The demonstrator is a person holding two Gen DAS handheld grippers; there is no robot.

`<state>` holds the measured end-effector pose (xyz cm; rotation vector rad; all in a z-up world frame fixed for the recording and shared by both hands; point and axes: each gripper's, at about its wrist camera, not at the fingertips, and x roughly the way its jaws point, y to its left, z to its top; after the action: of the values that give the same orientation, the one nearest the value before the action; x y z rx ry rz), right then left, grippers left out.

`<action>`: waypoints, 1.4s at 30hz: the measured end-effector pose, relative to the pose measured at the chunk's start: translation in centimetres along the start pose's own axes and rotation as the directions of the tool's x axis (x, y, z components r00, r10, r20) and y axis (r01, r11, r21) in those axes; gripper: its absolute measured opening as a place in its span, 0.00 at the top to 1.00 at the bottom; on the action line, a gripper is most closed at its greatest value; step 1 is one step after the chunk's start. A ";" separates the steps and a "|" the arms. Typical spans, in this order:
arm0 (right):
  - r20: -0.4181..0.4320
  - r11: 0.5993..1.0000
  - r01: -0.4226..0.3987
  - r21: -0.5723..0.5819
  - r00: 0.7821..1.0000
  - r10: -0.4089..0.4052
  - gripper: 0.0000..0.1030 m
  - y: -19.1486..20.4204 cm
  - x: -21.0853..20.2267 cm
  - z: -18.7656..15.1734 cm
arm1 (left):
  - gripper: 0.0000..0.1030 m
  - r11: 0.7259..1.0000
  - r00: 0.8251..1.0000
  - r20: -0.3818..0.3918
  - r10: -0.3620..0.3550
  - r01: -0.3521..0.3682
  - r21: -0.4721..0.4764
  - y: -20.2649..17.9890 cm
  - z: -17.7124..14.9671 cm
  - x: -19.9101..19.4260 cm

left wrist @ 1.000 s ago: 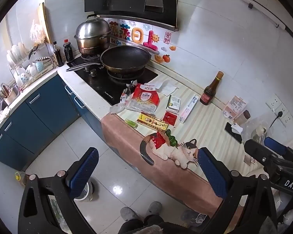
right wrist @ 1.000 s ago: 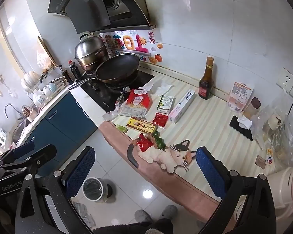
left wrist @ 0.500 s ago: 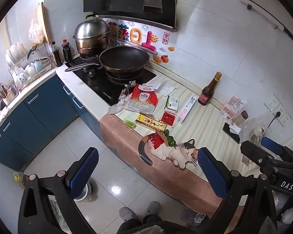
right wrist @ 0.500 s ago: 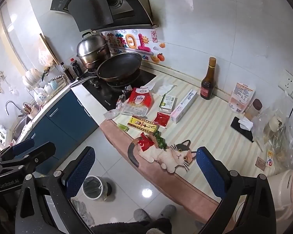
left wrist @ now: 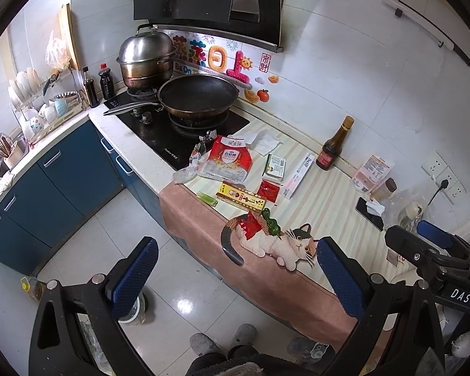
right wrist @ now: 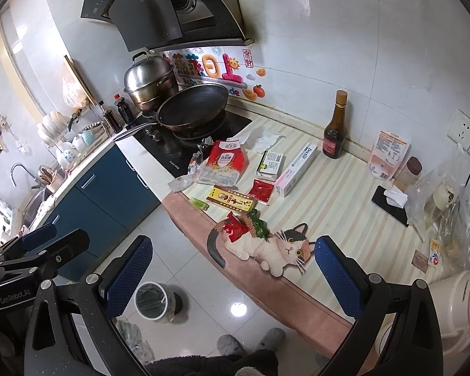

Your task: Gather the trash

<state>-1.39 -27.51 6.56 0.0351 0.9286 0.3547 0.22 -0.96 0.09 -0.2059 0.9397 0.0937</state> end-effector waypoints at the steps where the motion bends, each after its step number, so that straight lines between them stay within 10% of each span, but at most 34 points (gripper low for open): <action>1: -0.001 1.000 -0.001 0.000 1.000 0.001 0.00 -0.1 0.0 0.0 | 0.00 1.000 1.000 0.000 -0.001 0.001 0.000 0.1 0.1 0.0; 42: -0.004 1.000 -0.029 0.009 1.000 0.029 0.00 0.1 -0.6 -0.5 | 0.00 0.999 0.999 0.009 -0.043 0.043 -0.008 -2.0 0.7 -0.8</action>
<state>-2.11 -27.67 6.71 0.0560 0.9349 0.3774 0.65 -2.79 1.46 -0.2332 0.9257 0.0590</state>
